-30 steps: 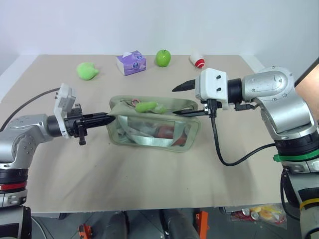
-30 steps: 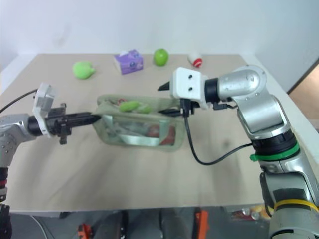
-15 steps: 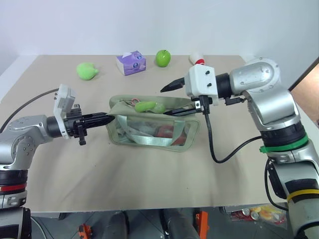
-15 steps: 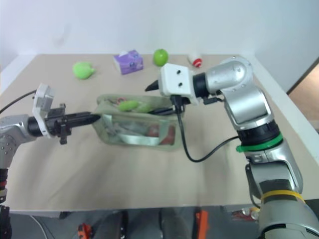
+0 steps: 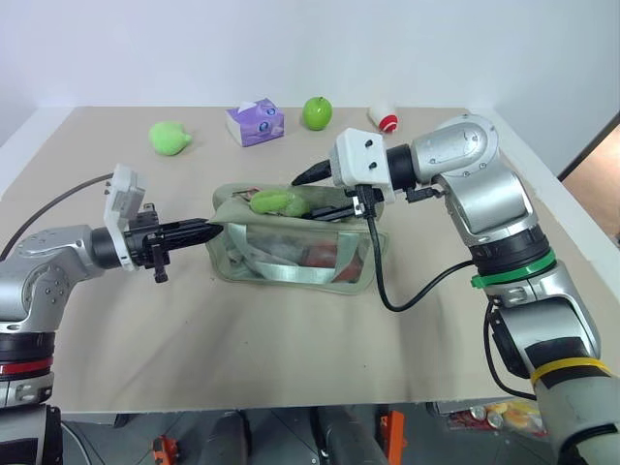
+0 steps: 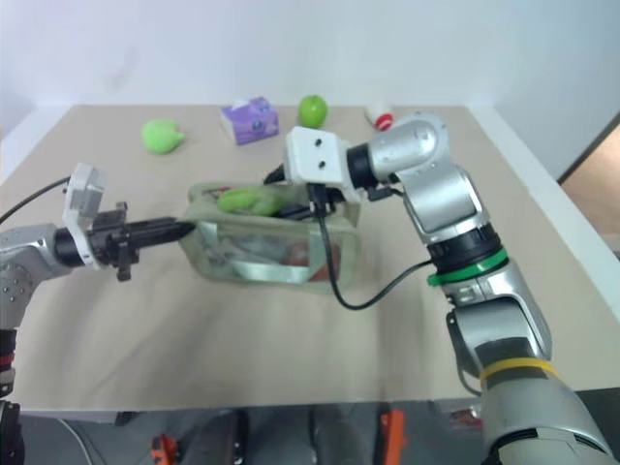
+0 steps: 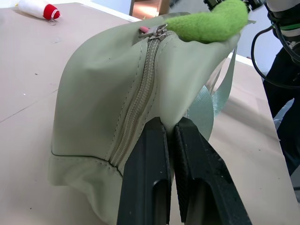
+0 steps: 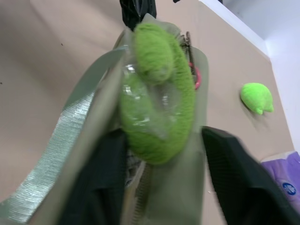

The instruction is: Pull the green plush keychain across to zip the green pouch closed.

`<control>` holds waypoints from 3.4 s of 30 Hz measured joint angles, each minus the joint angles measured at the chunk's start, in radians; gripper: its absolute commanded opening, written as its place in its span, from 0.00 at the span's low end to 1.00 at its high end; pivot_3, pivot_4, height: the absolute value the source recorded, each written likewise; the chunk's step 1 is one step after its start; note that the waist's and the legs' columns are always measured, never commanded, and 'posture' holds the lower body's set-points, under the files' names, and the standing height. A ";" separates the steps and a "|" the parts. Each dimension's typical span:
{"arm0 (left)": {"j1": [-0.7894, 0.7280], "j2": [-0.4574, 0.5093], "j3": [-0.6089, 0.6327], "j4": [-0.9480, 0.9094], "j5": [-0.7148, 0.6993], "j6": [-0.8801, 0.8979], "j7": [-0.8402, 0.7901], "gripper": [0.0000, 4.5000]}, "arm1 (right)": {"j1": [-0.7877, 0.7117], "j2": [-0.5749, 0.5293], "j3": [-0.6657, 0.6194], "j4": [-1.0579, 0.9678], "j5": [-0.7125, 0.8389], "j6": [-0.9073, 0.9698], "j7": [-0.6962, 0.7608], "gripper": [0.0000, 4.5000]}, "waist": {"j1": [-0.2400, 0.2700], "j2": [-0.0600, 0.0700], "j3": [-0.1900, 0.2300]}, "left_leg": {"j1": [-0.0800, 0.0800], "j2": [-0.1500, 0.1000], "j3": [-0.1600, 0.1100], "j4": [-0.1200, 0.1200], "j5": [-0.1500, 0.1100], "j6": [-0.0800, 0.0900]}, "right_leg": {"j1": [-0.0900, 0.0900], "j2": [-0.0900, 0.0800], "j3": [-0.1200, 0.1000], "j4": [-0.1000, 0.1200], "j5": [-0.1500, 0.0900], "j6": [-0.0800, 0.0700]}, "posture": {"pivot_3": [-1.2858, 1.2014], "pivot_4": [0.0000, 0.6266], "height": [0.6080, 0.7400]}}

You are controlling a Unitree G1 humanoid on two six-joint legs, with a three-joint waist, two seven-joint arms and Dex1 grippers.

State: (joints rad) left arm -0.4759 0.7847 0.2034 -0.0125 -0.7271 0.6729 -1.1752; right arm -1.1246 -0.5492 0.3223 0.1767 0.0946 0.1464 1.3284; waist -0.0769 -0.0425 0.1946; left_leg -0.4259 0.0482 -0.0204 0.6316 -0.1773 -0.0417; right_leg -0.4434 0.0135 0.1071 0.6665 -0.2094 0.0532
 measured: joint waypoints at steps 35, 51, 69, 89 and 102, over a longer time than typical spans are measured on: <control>-0.004 -0.018 -0.004 0.001 0.000 -0.010 -0.002 0.00 | -0.111 -0.439 -0.130 0.136 -0.005 -0.151 0.210 0.01 | 0.001 0.002 0.001 | 0.001 -0.001 0.001 -0.002 0.000 0.000 | 0.000 -0.001 0.000 0.000 -0.002 -0.002 | 0.52 0.24 1.00; -0.005 -0.017 -0.009 0.001 -0.009 0.005 -0.010 0.00 | 0.471 -0.557 -0.089 -0.124 -0.288 -0.380 -0.023 0.01 | -0.002 0.004 0.001 | 0.003 -0.001 0.003 -0.002 0.000 0.000 | 0.000 -0.001 0.002 0.001 -0.001 0.000 | 0.52 0.24 1.00; -0.002 -0.018 -0.008 0.000 -0.023 0.013 0.009 0.00 | 0.482 -0.455 0.040 -0.043 -0.491 -0.549 -0.116 0.01 | -0.003 0.003 0.001 | 0.004 -0.001 0.003 0.000 0.000 0.000 | 0.002 -0.001 0.003 0.001 0.000 0.001 | 0.52 0.24 1.00; 0.015 -0.022 0.013 -0.002 -0.063 0.072 0.092 0.60 | 0.464 -0.441 -0.273 -0.116 0.200 0.250 0.149 0.87 | 0.001 0.003 0.001 | 0.003 -0.001 0.001 0.002 0.000 0.000 | 0.003 -0.001 0.002 0.001 0.000 0.001 | 0.52 0.24 1.00; 0.168 0.061 0.265 -0.049 -0.149 0.139 0.142 0.99 | 0.601 -0.499 -0.497 -0.099 0.338 0.410 0.059 1.00 | -0.003 0.003 0.001 | 0.003 -0.001 0.002 0.001 0.000 0.000 | 0.002 -0.001 0.002 0.001 0.000 0.001 | 0.52 0.24 1.00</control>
State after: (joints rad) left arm -0.3079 0.8453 0.4685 -0.0615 -0.8762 0.8119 -1.0329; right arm -0.5235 -1.0486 -0.1751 0.0780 0.4324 0.5563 1.3877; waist -0.0795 -0.0394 0.1959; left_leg -0.4227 0.0471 -0.0186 0.6329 -0.1772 -0.0418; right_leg -0.4415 0.0125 0.1094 0.6673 -0.2092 0.0541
